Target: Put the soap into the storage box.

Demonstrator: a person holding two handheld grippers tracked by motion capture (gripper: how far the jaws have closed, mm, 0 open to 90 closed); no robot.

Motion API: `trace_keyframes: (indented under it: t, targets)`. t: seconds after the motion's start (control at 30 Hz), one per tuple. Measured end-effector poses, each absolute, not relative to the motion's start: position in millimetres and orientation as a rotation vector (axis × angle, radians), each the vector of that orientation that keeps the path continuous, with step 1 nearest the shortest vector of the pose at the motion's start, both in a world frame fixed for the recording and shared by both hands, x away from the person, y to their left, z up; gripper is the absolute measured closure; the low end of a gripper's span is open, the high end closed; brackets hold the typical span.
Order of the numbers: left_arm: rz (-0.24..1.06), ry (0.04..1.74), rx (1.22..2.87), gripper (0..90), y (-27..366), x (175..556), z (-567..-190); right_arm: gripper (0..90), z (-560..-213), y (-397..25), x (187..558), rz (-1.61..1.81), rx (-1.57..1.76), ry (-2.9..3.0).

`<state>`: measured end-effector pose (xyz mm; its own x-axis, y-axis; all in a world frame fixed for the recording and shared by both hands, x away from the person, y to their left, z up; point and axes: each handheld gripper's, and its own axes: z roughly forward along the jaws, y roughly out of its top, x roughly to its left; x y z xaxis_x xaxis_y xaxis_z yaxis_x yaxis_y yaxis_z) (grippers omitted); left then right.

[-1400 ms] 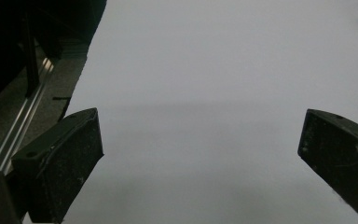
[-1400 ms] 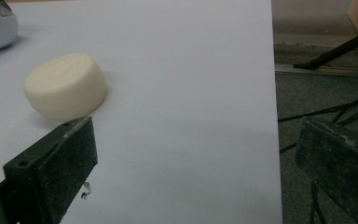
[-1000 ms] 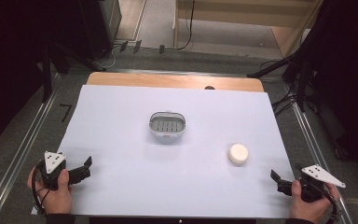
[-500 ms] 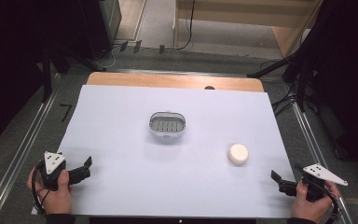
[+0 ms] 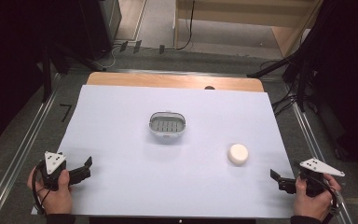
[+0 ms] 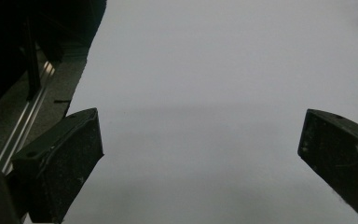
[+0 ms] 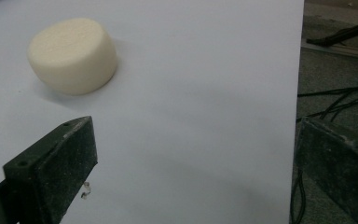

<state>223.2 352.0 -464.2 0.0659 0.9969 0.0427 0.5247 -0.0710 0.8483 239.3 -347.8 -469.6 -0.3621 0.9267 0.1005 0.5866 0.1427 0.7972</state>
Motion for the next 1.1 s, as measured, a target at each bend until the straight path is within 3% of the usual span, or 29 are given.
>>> trace_keyframes:
  t: [1.1]
  targets:
    - [0.891,1.528,1.676,0.1,353,223,-464,0.0,-454,-328,266,0.956,1.416,2.21]
